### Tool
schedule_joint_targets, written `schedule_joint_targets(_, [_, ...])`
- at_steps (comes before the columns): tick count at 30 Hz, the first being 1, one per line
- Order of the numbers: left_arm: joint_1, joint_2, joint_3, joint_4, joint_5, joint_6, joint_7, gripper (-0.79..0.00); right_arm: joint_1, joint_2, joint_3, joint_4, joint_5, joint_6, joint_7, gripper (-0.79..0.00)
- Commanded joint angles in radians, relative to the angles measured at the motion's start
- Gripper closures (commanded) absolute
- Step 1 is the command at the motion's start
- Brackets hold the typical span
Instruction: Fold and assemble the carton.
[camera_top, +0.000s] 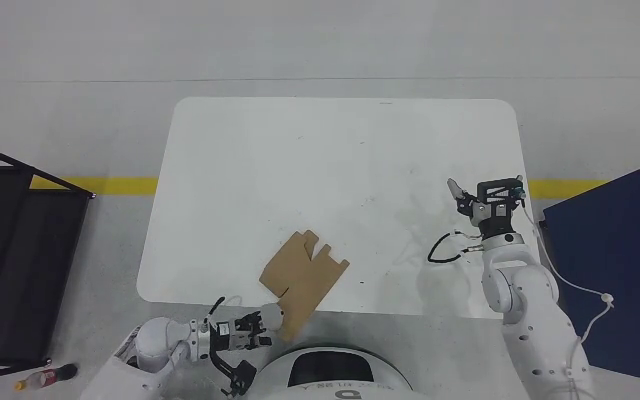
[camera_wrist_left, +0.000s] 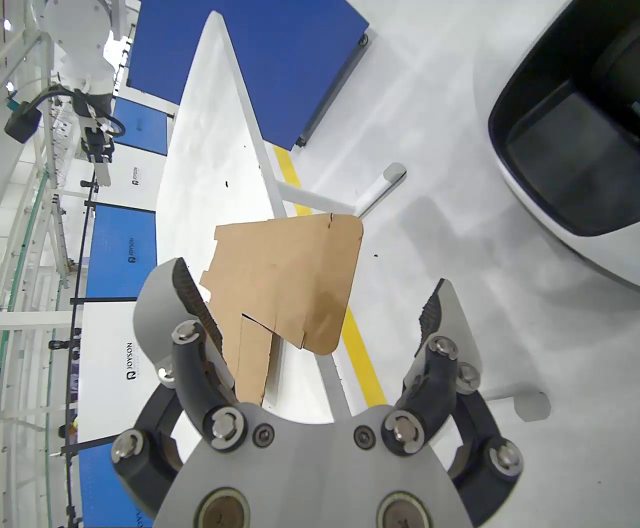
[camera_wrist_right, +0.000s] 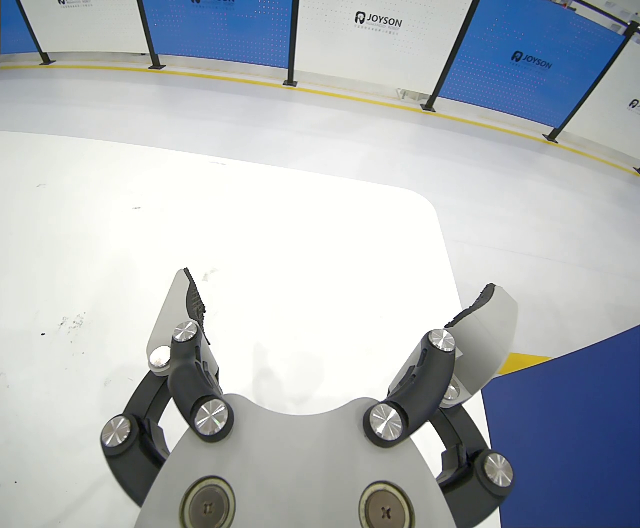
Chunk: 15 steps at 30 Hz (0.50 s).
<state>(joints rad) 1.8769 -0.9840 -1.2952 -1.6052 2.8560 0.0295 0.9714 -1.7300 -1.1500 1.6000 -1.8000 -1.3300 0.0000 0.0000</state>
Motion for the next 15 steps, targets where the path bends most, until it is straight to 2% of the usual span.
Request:
schedule_joint_targets(1, [-0.002,-0.001,0.014,0.001,0.015,-0.004,-0.035,-0.662,0.0,0.0,0.0,0.0,0.0,0.0,0.0,-0.785])
schedule_joint_targets(4, [-0.011,-0.001,0.035,0.006,0.025,-0.007,-0.059,-0.653,0.0,0.0,0.0,0.0,0.0,0.0,0.0,-0.785])
schedule_joint_targets(7, [-0.021,-0.002,0.049,0.007,0.037,-0.002,-0.095,-0.6,0.0,0.0,0.0,0.0,0.0,0.0,0.0,-0.785])
schedule_joint_targets(9, [-0.024,-0.002,0.055,0.005,0.036,0.005,-0.114,-0.496,0.0,0.0,0.0,0.0,0.0,0.0,0.0,-0.785])
schedule_joint_targets(10, [-0.024,-0.002,0.057,0.001,0.032,0.011,-0.121,-0.403,0.0,0.0,0.0,0.0,0.0,0.0,0.0,-0.785])
schedule_joint_targets(12, [-0.022,0.0,0.059,-0.005,0.024,0.02,-0.124,-0.345,0.0,0.0,0.0,0.0,0.0,0.0,0.0,-0.785])
schedule_joint_targets(13, [-0.021,0.001,0.059,-0.007,0.019,0.024,-0.122,-0.256,0.0,0.0,0.0,0.0,0.0,0.0,0.0,-0.785])
schedule_joint_targets(15, [-0.017,0.003,0.058,-0.013,0.011,0.032,-0.111,0.0,0.0,0.0,0.0,0.0,0.0,0.0,0.0,-0.785])
